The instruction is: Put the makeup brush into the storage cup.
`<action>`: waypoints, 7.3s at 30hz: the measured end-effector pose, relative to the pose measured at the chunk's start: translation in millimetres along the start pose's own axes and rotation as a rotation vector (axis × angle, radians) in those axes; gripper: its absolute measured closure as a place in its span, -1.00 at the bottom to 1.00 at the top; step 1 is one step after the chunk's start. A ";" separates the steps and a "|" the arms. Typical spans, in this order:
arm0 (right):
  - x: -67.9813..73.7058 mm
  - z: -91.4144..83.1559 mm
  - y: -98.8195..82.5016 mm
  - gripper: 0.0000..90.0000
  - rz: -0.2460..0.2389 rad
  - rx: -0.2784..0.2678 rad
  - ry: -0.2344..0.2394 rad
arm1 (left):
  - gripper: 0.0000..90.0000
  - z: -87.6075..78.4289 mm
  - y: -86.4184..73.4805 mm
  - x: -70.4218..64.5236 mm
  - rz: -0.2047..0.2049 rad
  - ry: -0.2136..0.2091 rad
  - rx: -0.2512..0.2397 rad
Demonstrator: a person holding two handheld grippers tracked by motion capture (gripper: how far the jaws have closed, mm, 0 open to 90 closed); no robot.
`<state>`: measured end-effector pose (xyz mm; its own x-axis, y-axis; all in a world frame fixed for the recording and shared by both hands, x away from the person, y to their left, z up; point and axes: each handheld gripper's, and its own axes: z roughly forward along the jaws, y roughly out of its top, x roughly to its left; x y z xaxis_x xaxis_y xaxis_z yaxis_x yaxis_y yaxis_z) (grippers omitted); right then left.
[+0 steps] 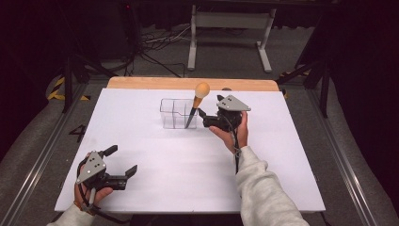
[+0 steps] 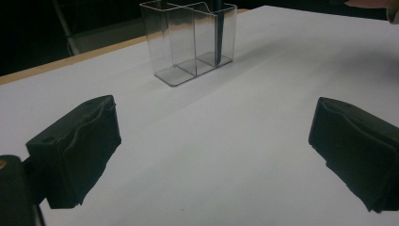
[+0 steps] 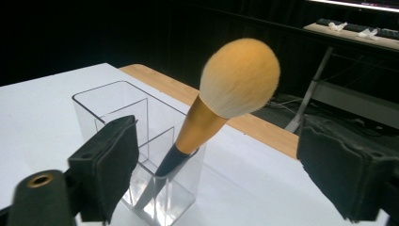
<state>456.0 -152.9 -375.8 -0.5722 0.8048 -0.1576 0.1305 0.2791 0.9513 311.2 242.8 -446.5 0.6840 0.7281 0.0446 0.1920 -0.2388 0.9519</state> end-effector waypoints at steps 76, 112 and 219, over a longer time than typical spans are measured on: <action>-4.1 -88.2 -19.9 -0.78 -0.145 -0.056 -0.090 | -0.94 0.8 -0.2 -1.4 0.015 0.025 0.021; -10.2 -126.6 -56.4 -0.76 -0.190 -0.007 -0.117 | -0.94 1.6 -0.1 -2.3 0.021 0.023 0.028; -56.9 -201.5 -144.3 -0.81 -0.053 0.146 -0.193 | -0.93 21.1 3.9 -3.9 0.031 -0.003 0.057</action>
<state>306.6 -344.4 -450.7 -0.4176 0.8684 -0.2674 0.2283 0.3851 0.8942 324.1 225.4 -449.4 0.6925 0.7178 0.0723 0.2106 -0.2969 0.9314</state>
